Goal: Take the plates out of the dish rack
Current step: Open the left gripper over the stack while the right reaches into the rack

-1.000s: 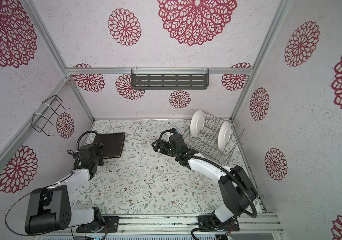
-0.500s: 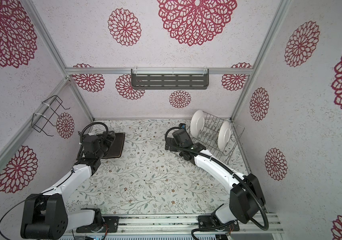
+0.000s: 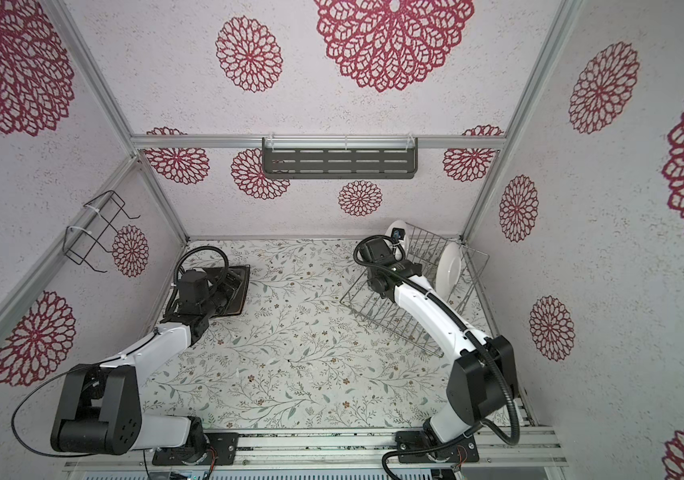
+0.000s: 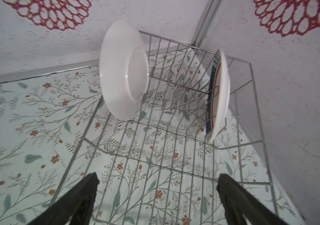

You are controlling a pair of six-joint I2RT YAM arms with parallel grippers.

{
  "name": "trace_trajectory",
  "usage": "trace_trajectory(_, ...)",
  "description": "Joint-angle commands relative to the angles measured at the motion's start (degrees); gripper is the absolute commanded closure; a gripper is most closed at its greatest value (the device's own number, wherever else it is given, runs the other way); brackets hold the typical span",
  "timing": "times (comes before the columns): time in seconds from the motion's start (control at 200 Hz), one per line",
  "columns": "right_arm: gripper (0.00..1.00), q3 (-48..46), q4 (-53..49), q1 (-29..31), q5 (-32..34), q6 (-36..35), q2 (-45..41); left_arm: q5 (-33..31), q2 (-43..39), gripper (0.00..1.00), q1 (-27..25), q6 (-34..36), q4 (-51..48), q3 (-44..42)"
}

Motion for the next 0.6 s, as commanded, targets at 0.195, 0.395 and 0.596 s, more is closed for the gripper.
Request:
trace_trajectory(0.195,0.01,11.7,-9.9,-2.4,11.2,-2.4,13.1,1.9,-0.1,0.02,0.2,1.9,0.4,1.2)
trace_trajectory(0.395,0.01,16.7,-7.0,-3.1,7.5,-5.5,18.1,1.1,-1.1,0.02,0.2,2.8,-1.2,1.8)
trace_trajectory(0.596,0.02,26.2,-9.6,-3.1,6.1,-5.0,24.9,0.8,-0.7,0.01,0.2,3.5,-2.3,2.6)
